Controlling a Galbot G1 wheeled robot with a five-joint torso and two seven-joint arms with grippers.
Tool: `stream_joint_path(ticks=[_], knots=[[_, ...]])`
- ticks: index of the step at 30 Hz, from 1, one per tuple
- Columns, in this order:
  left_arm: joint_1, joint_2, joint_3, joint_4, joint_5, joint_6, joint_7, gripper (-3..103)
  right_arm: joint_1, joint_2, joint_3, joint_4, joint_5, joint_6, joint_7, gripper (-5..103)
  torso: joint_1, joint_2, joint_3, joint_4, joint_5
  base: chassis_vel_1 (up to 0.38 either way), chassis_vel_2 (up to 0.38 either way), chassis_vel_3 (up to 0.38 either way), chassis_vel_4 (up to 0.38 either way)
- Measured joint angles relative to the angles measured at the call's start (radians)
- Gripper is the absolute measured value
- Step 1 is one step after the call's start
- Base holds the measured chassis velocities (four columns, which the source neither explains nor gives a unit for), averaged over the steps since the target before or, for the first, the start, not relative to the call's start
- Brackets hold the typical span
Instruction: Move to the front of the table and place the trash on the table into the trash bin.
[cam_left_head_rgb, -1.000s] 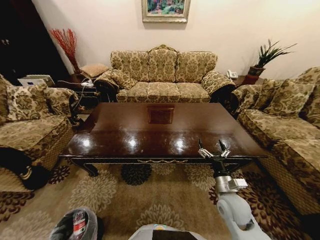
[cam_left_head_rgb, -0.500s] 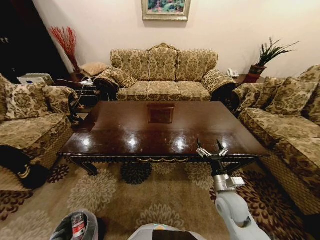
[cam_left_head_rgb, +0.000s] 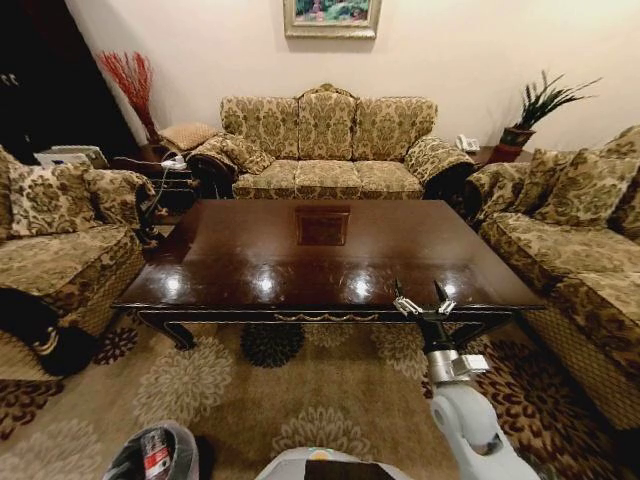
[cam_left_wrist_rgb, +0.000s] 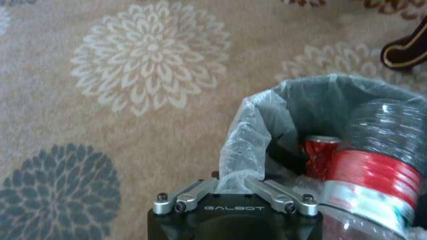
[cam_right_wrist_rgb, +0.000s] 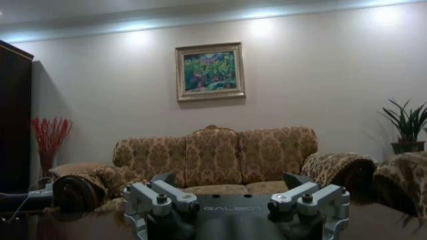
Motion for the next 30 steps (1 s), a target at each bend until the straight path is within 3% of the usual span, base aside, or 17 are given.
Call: stream_joint_path(ticks=[2, 4, 7, 8, 11, 12, 15, 17, 18, 21, 23, 26, 30], knots=[[0.011, -0.005, -0.003, -0.016, 0.002, 0.006, 0.001, 9, 0.005, 0.003, -0.003, -0.004, 0.003, 0.001, -0.002, 100, 0.0, 0.0, 0.0, 0.0, -0.002, 0.0, 0.0, 0.0, 0.0], [0.018, -0.008, -0.006, -0.032, 0.004, 0.01, 0.001, 14, 0.008, 0.004, -0.005, -0.005, 0.005, 0.002, -0.004, 100, 0.0, 0.0, 0.0, -0.0002, -0.0015, 0.0, 0.0, 0.0, 0.0], [0.055, -0.019, -0.024, -0.104, 0.009, 0.029, -0.004, 30, 0.03, 0.004, -0.018, -0.015, 0.016, 0.002, -0.007, 100, 0.0, 0.001, 0.0, -0.0002, -0.0004, 0.0, 0.0, 0.0, 0.0], [0.055, -0.019, -0.024, -0.104, 0.009, 0.029, -0.004, 30, 0.03, 0.004, -0.018, -0.015, 0.016, 0.002, -0.007, 100, 0.0, 0.001, 0.0, -0.0002, -0.0004, 0.0, 0.0, 0.0, 0.0], [0.116, -0.04, -0.052, -0.213, 0.037, 0.047, -0.004, 46, 0.07, 0.014, -0.045, -0.035, 0.029, 0.002, -0.013, 100, 0.002, 0.004, 0.002, -0.0001, 0.0, 0.0, 0.0, 0.0, 0.0], [0.116, -0.04, -0.052, -0.213, 0.037, 0.047, -0.004, 46, 0.07, 0.014, -0.045, -0.035, 0.029, 0.002, -0.013, 100, 0.002, 0.004, 0.002, -0.0001, 0.0, 0.0, 0.0, 0.0, 0.0], [0.158, -0.062, -0.071, -0.259, 0.063, 0.048, 0.004, 63, 0.092, 0.021, -0.056, -0.049, 0.045, 0.004, -0.022, 100, 0.002, 0.005, 0.003, 0.0, 0.0002, 0.0, 0.0, 0.0, 0.0], [0.168, -0.071, -0.076, -0.266, 0.076, 0.048, 0.012, 63, 0.099, 0.021, -0.057, -0.053, 0.052, 0.005, -0.025, 100, 0.002, 0.006, 0.003, -0.0001, 0.0003, 0.0, 0.0, 0.0, 0.0], [0.177, -0.08, -0.078, -0.271, 0.087, 0.046, 0.016, 68, 0.103, 0.021, -0.057, -0.056, 0.058, 0.006, -0.027, 100, 0.003, 0.006, 0.003, 0.0, -0.0001, 0.0, 0.0, 0.0, 0.0], [0.203, -0.119, -0.088, -0.279, 0.16, -0.009, 0.014, 85, 0.117, 0.012, -0.054, -0.07, 0.089, 0.012, -0.037, 100, 0.003, 0.008, 0.004, 0.0, -0.0002, 0.0, 0.0, 0.0, 0.0], [0.211, -0.127, -0.092, -0.284, 0.172, -0.023, 0.01, 85, 0.119, 0.009, -0.052, -0.074, 0.097, 0.014, -0.04, 100, 0.003, 0.008, 0.004, 0.0001, -0.0006, 0.0, 0.0, 0.0, 0.0], [0.25, -0.142, -0.125, -0.313, 0.245, -0.085, 0.007, 98, 0.113, -0.003, -0.044, -0.077, 0.146, 0.019, -0.067, 100, 0.004, 0.009, 0.005, 0.0002, 0.0004, 0.0, 0.0, 0.0, 0.0], [0.273, -0.136, -0.176, -0.361, 0.327, -0.162, 0.014, 100, 0.096, -0.016, -0.034, -0.059, 0.142, 0.015, -0.077, 100, 0.004, 0.01, 0.005, 0.0001, -0.0004, 0.0, 0.0, 0.0, 0.0]])
